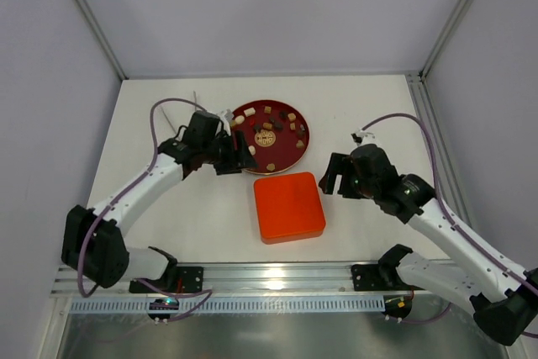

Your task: Pack the chocolate

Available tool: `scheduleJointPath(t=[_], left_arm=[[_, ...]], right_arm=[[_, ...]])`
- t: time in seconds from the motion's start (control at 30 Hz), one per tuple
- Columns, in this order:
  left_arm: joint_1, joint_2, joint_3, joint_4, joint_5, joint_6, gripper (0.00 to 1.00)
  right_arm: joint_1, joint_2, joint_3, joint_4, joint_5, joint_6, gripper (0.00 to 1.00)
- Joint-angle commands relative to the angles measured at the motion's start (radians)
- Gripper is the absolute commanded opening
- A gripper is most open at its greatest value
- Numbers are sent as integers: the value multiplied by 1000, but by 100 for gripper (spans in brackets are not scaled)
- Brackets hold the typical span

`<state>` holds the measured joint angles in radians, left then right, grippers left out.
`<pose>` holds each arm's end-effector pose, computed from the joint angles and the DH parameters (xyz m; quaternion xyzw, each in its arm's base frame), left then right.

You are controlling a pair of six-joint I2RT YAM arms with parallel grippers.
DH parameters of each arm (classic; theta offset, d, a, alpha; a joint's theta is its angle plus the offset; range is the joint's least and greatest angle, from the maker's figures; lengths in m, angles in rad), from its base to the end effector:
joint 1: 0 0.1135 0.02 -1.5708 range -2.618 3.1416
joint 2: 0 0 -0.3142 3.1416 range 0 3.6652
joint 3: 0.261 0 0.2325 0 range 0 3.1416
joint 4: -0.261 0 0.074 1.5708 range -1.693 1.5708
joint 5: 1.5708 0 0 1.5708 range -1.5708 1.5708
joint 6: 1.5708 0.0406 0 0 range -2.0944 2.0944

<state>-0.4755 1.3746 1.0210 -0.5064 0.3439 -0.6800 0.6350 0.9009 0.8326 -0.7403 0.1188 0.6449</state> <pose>0.2280 -0.1328 0.3151 -0.0350 0.9249 -0.3216 0.1996 0.1092 0.0745 0.3216 0.0267 0.9265 0.1775 0.3307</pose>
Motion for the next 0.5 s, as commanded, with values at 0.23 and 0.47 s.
scheduleJointPath(t=[0.23, 0.47], left_arm=[[3, -245, 36, -145, 23, 51, 63], [3, -302, 27, -181, -3, 65, 63]], right_arm=[[-11, -74, 204, -41, 235, -86, 85], [-12, -115, 175, 7, 265, -80, 87]])
